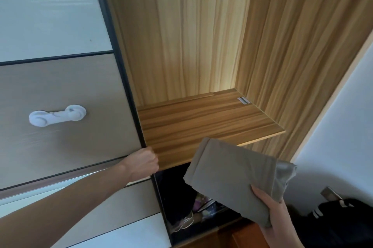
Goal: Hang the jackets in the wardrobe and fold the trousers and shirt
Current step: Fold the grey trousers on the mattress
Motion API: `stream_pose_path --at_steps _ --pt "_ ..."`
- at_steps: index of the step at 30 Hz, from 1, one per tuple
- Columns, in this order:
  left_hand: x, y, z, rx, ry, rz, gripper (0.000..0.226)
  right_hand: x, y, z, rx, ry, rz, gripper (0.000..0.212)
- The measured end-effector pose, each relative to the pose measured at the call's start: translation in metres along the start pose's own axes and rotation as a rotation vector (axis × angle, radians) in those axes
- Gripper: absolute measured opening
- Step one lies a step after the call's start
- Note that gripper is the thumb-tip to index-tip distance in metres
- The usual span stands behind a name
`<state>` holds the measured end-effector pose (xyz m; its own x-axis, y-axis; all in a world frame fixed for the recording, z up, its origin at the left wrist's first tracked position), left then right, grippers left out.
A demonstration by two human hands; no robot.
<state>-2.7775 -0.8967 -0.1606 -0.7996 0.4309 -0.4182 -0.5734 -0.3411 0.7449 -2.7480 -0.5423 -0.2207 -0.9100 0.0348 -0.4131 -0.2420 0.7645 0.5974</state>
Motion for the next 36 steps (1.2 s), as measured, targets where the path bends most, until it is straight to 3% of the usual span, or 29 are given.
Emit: stream_pose_path --at_steps 11,15,18,20,21,23,24,26,28,30,33,36 --pt "-0.051 -0.011 -0.050 0.142 0.048 -0.033 0.027 0.006 -0.025 -0.017 -0.081 0.061 -0.029 0.088" --pt "-0.053 -0.008 -0.053 0.016 0.085 0.056 0.021 0.012 -0.031 -0.024 -0.108 0.060 -0.068 0.084" --pt "-0.039 -0.012 -0.042 -0.395 -0.001 0.315 0.029 0.019 -0.030 -0.029 -0.134 0.085 -0.083 0.079" --pt "-0.025 -0.026 -0.038 -1.057 -0.023 0.493 0.031 0.024 -0.028 -0.034 -0.159 0.105 -0.094 0.075" --pt "-0.015 -0.039 -0.040 -1.503 0.058 0.494 0.048 0.027 -0.026 -0.037 -0.168 0.113 -0.096 0.073" --pt "0.004 -0.073 -0.027 -2.302 0.244 0.278 0.079 0.036 -0.021 -0.043 -0.188 0.136 -0.090 0.072" --pt "0.015 -0.085 -0.019 -2.570 0.277 0.117 0.082 0.041 -0.018 -0.048 -0.198 0.155 -0.093 0.073" --pt "0.034 -0.093 -0.004 -2.912 0.174 -0.071 0.077 0.054 -0.012 -0.055 -0.224 0.179 -0.112 0.072" --pt "0.053 -0.092 -0.001 -3.170 0.045 0.051 0.078 0.069 -0.005 -0.062 -0.270 0.208 -0.144 0.071" --pt "0.070 -0.087 -0.005 -3.259 -0.056 0.274 0.083 0.086 0.004 -0.069 -0.345 0.254 -0.194 0.074" --pt "0.091 -0.077 -0.004 -3.115 -0.055 0.492 0.086 0.108 0.017 -0.084 -0.505 0.368 -0.279 0.085" --pt "0.110 -0.065 -0.006 -2.939 -0.150 0.727 0.087 0.137 0.028 -0.097 -0.667 0.387 -0.249 0.091"
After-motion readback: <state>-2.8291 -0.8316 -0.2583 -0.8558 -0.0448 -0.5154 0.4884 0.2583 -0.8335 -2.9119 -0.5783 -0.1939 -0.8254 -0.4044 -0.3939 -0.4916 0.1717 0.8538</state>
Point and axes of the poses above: each hand's wrist, its own x-axis towards the middle knuckle, its own z-axis out of the back of the hand, y = z × x, the point moved 5 cm from there along x, towards the middle knuckle, and after that the axes turned 15 degrees about x, right-handed, at the moved point
